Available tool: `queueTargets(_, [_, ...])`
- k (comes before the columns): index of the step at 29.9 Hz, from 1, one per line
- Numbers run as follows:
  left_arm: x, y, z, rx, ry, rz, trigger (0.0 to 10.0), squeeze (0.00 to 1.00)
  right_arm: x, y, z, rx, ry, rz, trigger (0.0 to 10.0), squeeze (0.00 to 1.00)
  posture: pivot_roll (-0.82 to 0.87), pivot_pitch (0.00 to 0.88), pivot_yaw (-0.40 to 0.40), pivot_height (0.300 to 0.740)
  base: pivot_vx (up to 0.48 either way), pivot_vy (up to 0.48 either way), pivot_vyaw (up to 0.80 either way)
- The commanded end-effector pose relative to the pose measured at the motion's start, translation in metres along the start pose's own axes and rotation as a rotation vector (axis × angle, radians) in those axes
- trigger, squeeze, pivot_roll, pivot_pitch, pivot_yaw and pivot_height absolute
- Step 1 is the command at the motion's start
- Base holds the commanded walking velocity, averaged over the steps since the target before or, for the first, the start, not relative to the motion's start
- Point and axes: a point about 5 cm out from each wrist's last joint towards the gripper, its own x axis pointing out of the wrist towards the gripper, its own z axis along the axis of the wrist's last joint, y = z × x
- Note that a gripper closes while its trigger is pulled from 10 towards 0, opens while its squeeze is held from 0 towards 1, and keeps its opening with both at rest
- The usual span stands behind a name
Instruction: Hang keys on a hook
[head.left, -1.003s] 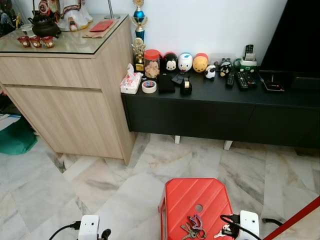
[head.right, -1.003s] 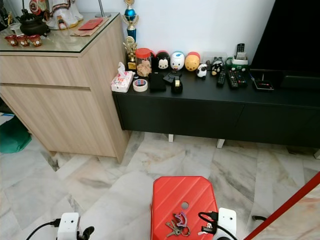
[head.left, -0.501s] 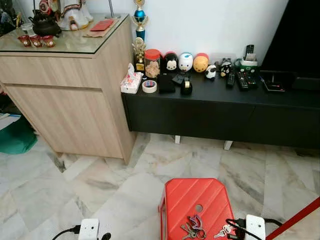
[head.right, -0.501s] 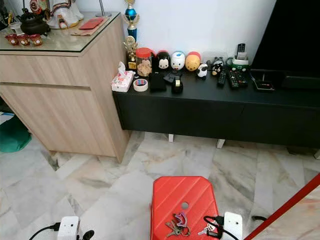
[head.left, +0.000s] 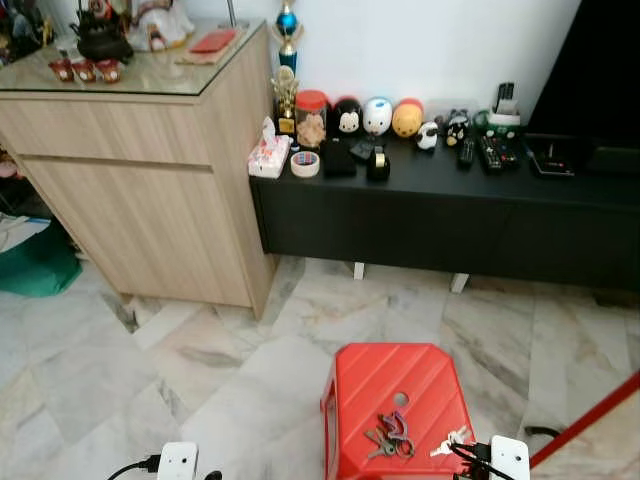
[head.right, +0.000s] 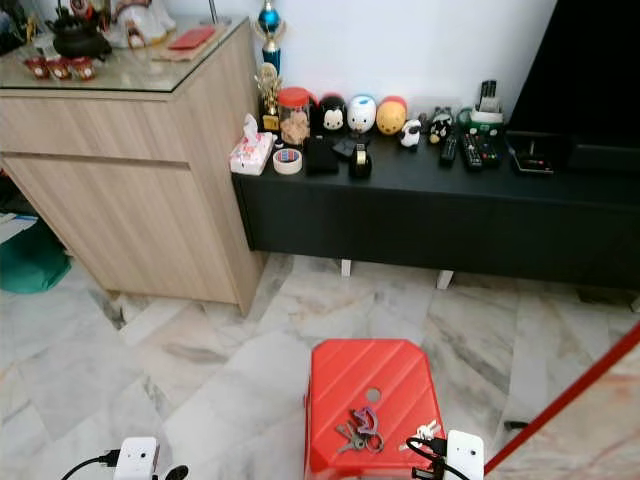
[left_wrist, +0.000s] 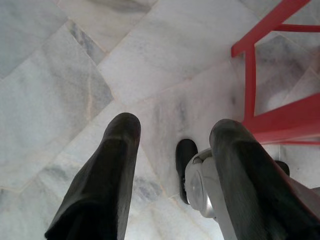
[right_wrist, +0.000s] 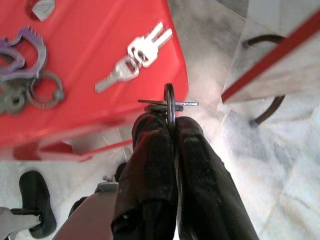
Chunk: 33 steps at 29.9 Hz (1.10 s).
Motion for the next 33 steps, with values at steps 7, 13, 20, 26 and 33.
queueTargets(7, [-0.0001,-0.0016,-0.0007,0.000,-0.001,-0.003,10.0,0.00,-0.0004,-0.0026,-0.0024,-0.002,0.016,-0.006,10.0,0.00,-0.03,0.000,-0.001,0.740,-0.269,0.000,0.00])
queueTargets(13, [0.0008,-0.0031,0.0017,-0.004,-0.011,-0.001,10.0,0.00,0.0001,-0.0035,0.0005,-0.003,0.007,-0.007,10.0,0.00,-0.02,0.000,-0.008,0.740,-0.270,0.000,0.00])
queueTargets(20, [-0.0002,-0.0026,-0.0003,-0.017,-0.011,0.014,10.0,0.00,0.0003,-0.0050,0.0020,0.004,0.001,-0.012,10.0,0.00,0.00,0.000,-0.017,0.740,-0.039,0.000,0.00])
queueTargets(26, [-0.0022,-0.0013,-0.0041,-0.025,-0.009,0.027,10.0,0.00,0.0005,-0.0043,0.0027,-0.001,-0.001,-0.009,10.0,0.00,0.01,0.000,-0.022,0.740,0.000,0.000,0.00])
queueTargets(33, [-0.0044,0.0007,-0.0071,-0.021,-0.013,0.029,10.0,0.00,0.0007,-0.0018,0.0033,0.000,-0.007,-0.003,10.0,0.00,0.01,0.000,-0.022,0.740,0.000,0.000,0.00])
